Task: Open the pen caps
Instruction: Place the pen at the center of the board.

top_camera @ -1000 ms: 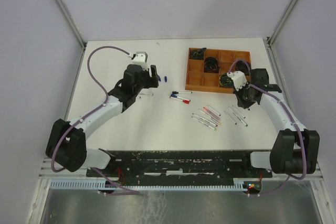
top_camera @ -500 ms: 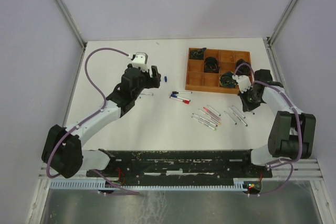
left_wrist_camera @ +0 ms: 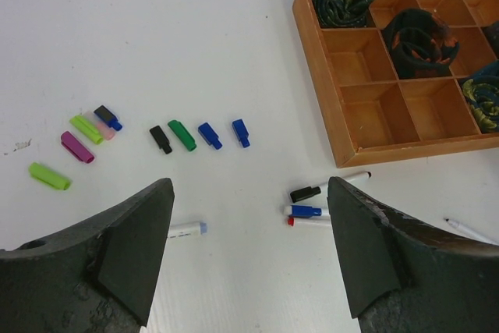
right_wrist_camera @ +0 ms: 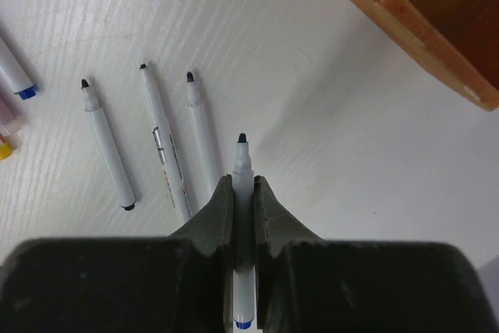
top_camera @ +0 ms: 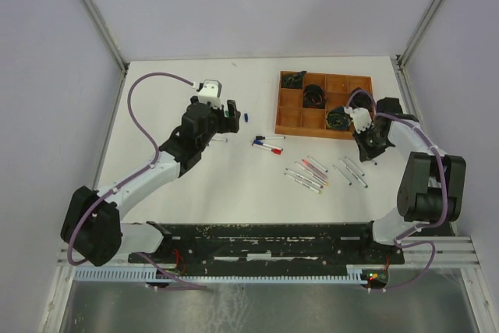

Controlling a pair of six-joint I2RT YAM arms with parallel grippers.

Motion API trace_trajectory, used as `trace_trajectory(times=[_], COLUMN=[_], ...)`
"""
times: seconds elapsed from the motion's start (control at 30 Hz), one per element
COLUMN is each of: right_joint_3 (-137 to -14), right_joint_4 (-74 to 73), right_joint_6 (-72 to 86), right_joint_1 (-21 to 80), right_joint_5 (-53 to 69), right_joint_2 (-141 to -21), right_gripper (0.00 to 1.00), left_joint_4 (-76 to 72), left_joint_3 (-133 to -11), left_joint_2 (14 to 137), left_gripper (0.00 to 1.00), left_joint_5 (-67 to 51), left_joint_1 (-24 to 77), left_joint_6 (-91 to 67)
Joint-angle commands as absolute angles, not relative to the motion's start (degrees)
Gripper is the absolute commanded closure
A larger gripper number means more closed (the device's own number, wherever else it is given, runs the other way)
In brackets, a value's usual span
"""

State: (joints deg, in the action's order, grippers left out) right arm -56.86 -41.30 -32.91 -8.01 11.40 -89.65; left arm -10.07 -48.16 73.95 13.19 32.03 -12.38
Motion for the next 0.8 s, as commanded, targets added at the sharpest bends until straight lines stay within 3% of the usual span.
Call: trace_trajectory(times=[0.0, 0.13, 0.77], right_joint_3=[-61.62, -63.51, -63.37], right_joint_4=[-42.17, -43.79, -42.91], right_joint_6=[-32.77, -33.45, -33.09], right_joint_1=[-8.09, -7.88, -5.9], right_joint_5=[13.9, 17.32, 11.29], right_joint_2=[-92.74, -93.89, -97.92], right_gripper=[0.88, 0.87, 0.81], left_joint_4=[-13.7, -13.97, -14.63], left_joint_3=[-47.99, -47.73, -47.11], left_joint_2=[71.85, 71.57, 71.02], left_gripper=[0.13, 0.13, 0.11], left_joint_5=[14.88, 14.99, 15.99], left_joint_1=[32.52, 32.64, 33.57], left_joint_6=[-9.21, -9.23, -8.48])
